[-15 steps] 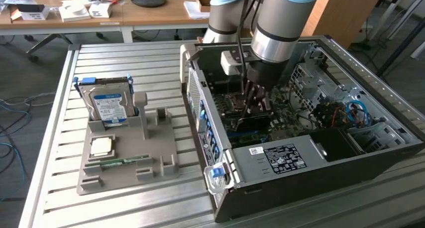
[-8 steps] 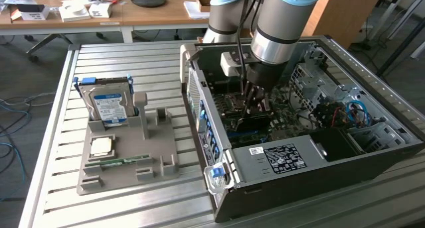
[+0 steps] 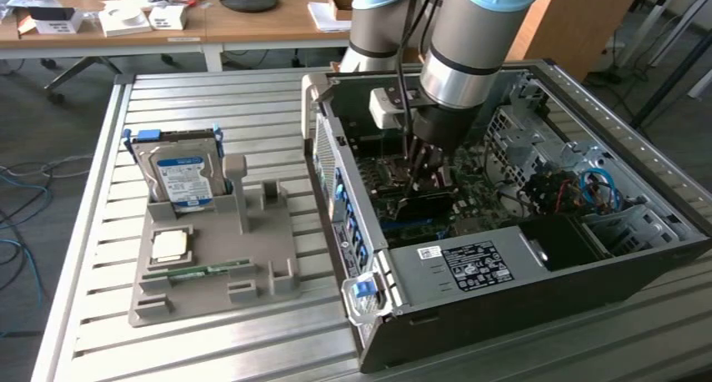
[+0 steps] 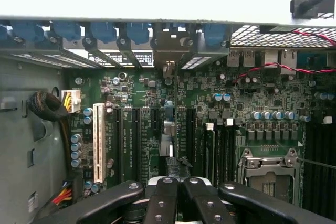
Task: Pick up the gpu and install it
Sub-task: 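Press down on the gpu until it lock into place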
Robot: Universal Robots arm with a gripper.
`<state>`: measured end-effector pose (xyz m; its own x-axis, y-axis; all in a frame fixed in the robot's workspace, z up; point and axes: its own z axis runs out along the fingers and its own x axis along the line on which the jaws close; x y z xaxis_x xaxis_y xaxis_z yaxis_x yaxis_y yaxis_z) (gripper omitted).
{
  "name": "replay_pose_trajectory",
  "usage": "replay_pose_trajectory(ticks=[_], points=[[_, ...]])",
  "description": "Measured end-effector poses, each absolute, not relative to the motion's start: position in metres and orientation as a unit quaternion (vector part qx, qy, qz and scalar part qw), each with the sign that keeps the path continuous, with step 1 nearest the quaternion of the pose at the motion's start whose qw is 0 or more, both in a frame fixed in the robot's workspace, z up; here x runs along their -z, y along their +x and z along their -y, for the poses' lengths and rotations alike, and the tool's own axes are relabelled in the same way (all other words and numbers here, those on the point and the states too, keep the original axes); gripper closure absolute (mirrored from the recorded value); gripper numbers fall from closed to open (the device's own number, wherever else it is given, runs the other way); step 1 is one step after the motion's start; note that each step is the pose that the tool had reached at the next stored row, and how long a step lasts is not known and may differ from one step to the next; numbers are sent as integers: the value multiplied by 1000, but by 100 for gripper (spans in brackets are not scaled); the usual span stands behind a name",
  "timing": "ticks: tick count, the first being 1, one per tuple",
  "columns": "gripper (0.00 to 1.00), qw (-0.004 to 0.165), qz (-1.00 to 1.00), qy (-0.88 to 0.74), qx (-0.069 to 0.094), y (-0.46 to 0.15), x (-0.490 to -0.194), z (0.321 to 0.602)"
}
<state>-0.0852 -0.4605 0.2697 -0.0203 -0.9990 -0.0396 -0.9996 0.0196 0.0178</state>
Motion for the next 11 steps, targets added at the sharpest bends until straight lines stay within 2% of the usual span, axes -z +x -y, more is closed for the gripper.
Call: replay_pose_trajectory(ticks=[11], points=[[89,8,-714,-700,-20,-85,-268,461]])
